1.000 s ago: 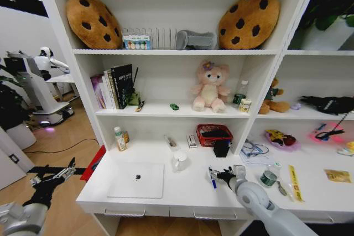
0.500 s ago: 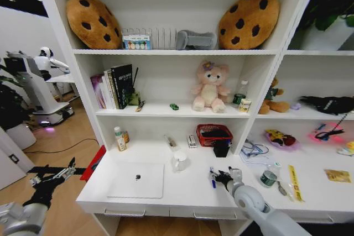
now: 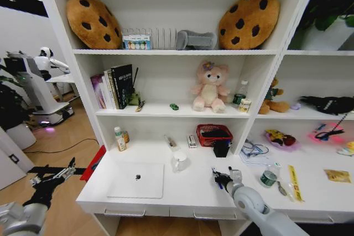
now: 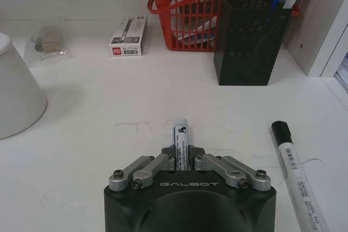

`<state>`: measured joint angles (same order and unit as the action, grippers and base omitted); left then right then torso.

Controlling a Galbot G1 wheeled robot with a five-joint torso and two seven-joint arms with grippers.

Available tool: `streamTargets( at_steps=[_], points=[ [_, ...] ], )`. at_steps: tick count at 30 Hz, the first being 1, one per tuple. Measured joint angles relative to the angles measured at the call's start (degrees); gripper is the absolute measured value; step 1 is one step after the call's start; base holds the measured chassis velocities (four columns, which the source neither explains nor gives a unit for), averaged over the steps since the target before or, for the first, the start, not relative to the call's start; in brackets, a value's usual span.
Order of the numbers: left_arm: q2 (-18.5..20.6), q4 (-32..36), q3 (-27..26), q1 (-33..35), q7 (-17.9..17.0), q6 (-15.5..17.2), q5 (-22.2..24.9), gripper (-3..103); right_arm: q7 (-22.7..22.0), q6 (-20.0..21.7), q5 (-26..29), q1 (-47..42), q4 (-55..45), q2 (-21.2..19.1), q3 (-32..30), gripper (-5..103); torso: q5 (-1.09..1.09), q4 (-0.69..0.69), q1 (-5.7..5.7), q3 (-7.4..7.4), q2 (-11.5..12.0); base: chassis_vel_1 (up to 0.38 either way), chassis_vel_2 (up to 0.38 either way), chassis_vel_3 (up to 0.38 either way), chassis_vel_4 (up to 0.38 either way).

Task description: Organize the objects on the table.

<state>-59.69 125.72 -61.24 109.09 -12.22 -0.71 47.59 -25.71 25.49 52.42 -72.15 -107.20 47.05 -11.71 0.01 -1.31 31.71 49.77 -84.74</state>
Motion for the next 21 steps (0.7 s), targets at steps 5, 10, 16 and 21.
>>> streamTargets(
  at_steps=[5,10,16,21],
  points=[
    [0.0,0.0,0.0,0.0,0.0,0.0,0.0,100,5.78,-13.67,-15.62,-0.58,1.36,0.84,-1.61,11,0.0,0.0,0.0,0.0,0.0,0.0,0.0,0.0,0.0],
    [0.0,0.0,0.0,0.0,0.0,0.0,0.0,100,10.67,-27.21,-27.56,1.5,5.59,1.21,-2.48,11,0.0,0.0,0.0,0.0,0.0,0.0,0.0,0.0,0.0],
    [0.0,0.0,0.0,0.0,0.0,0.0,0.0,100,13.61,-38.88,-35.58,9.56,15.29,2.74,-1.99,11,0.0,0.01,0.0,0.0,0.0,0.0,0.0,0.0,0.0],
    [0.0,-0.01,0.0,0.0,0.0,0.0,0.0,100,14.99,-41.2,-36.22,14.18,21.66,4.14,-1.42,11,-0.01,0.0,0.0,0.0,0.0,0.0,0.0,0.0,0.0]
  ],
)
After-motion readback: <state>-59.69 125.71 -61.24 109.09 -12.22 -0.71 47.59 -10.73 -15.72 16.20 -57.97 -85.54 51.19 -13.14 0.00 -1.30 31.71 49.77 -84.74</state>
